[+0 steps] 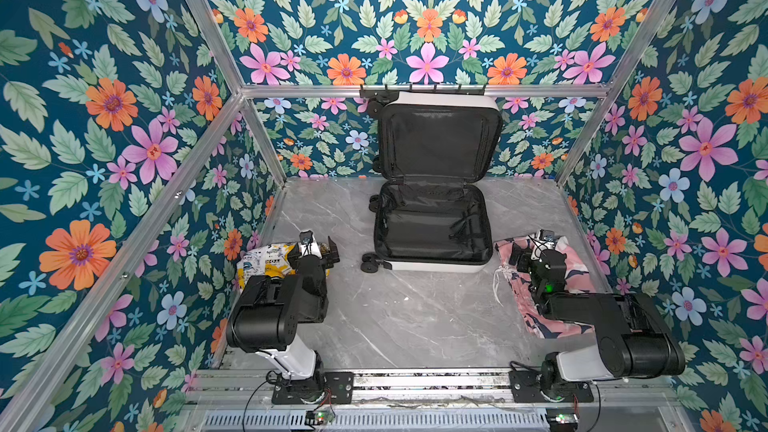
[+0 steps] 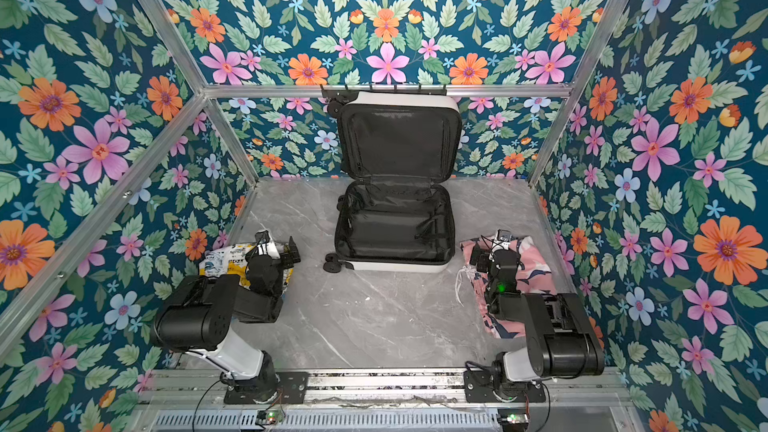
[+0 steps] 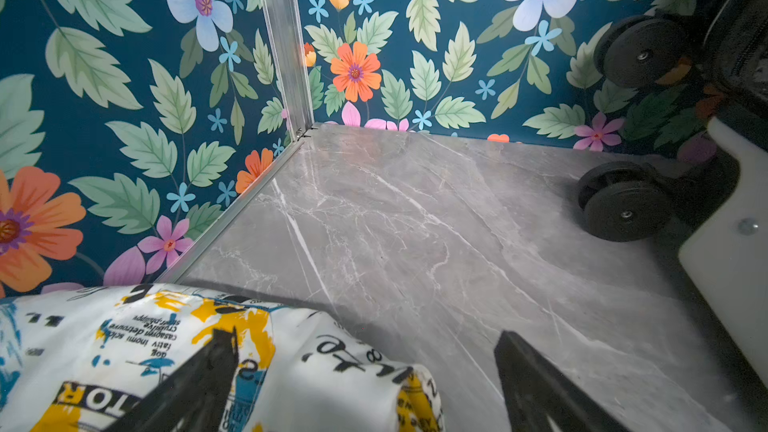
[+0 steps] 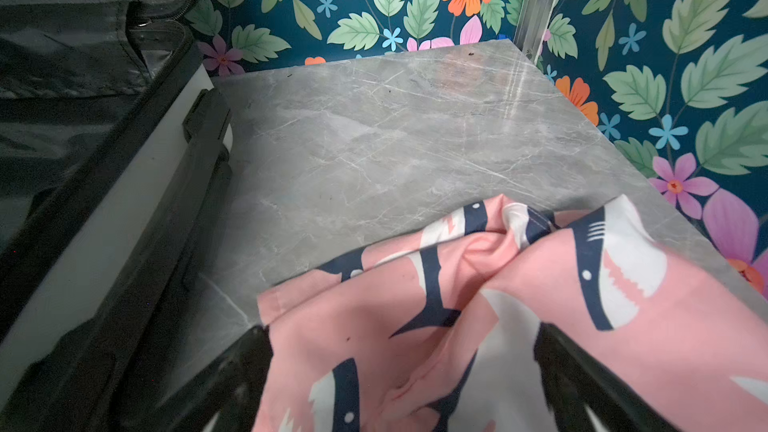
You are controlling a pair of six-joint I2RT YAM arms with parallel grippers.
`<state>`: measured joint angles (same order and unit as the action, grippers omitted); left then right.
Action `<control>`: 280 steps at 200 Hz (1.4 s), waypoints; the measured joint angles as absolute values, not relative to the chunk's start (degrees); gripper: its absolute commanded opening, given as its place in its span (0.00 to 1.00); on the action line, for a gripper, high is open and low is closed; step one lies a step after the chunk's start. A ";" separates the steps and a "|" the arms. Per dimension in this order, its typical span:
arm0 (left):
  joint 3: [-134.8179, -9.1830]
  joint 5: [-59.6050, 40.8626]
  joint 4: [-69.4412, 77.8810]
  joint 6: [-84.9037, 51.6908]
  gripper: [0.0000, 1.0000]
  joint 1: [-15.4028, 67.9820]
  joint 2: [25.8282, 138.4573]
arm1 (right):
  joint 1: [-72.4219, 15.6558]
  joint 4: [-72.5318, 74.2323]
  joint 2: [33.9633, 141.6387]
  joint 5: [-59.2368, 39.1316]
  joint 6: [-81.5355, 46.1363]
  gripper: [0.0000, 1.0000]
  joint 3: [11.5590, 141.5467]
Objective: Pack the luggage
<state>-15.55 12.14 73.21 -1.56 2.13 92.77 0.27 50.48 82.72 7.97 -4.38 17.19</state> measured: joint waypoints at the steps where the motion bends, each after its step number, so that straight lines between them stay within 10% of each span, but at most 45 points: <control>1: -15.53 12.14 73.21 -1.56 1.00 2.13 92.77 | 0.27 50.48 82.72 7.97 -4.38 0.99 17.19; 280: -14.83 13.67 72.58 -1.96 1.00 2.07 91.13 | 0.27 50.19 82.30 8.25 -4.43 0.99 17.19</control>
